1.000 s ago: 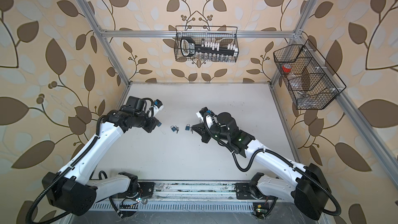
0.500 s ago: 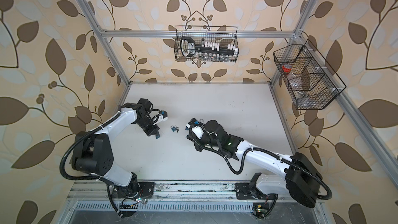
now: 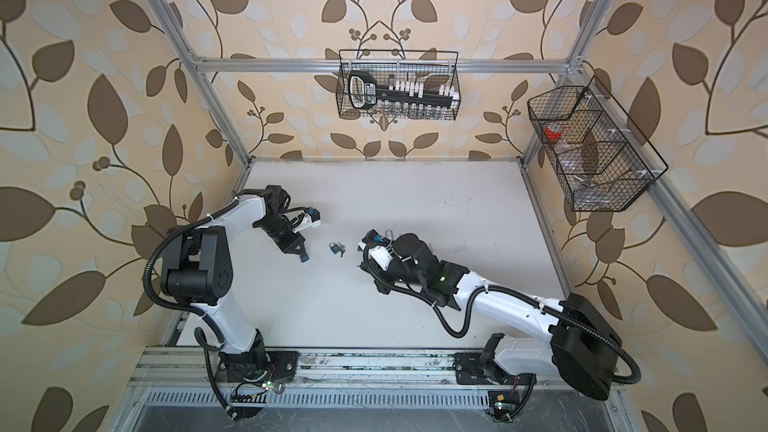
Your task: Lock with the key
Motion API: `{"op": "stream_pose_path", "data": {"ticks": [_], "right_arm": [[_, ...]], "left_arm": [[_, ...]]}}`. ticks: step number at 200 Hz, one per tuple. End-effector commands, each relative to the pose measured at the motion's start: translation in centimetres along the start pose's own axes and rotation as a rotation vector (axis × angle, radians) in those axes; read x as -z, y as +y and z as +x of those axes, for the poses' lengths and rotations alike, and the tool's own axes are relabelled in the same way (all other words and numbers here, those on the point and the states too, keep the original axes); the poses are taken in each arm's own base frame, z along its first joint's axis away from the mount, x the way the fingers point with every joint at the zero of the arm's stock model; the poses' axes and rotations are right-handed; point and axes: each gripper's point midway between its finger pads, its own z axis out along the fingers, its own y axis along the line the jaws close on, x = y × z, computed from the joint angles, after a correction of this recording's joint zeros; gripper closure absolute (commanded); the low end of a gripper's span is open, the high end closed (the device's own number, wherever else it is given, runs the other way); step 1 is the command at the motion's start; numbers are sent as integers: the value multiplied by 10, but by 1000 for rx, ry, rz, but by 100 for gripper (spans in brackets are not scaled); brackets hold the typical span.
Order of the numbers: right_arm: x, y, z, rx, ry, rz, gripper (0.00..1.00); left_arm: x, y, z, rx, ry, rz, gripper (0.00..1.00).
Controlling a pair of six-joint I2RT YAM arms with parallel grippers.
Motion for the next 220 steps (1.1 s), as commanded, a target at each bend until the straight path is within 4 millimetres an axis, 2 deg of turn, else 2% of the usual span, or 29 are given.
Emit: {"op": "stream_pose_path", "data": {"ticks": [1, 17, 36, 63, 78, 119, 138, 150, 159, 179, 188, 199, 202, 207, 220], "right_arm": [[-1, 0, 12, 9, 30, 7, 100], [-1, 0, 13, 6, 32, 5, 100], [-2, 0, 15, 3, 39, 6, 100], [-2, 0, 18, -1, 50, 7, 100], [-1, -1, 21, -6, 54, 12, 100], [2, -5, 24, -21, 55, 39, 100], [2, -8, 22, -8, 52, 82, 100], [-1, -10, 20, 14, 47, 126, 100], [-5, -11, 18, 22, 36, 159, 100], [-22, -8, 9, 16, -13, 194, 100], [-33, -5, 7, 11, -27, 197, 100], [-50, 1, 5, 10, -33, 199, 100], [-55, 2, 4, 10, -33, 199, 100], [-64, 5, 4, 9, -32, 201, 100], [-87, 12, 4, 4, -30, 197, 100]], "left_arm": [[7, -7, -8, -93, -28, 48, 100], [2, -3, -7, -103, -14, 49, 100], [-5, 2, -5, -108, -2, 47, 81], [-11, 8, -6, -111, 8, 43, 71], [-13, 14, -7, -116, 18, 27, 62], [-12, 33, -12, -115, 11, -26, 54], [-3, 39, -20, -104, -13, -55, 49], [13, 39, -32, -92, -72, -90, 44], [32, 42, -46, -67, -146, -144, 39], [92, 45, -81, 38, -389, -304, 13], [125, 42, -93, 92, -515, -375, 2], [163, 39, -101, 188, -668, -448, 1], [167, 39, -100, 216, -695, -461, 1], [189, 32, -101, 267, -778, -482, 1], [215, 26, -93, 442, -919, -498, 1]]}}
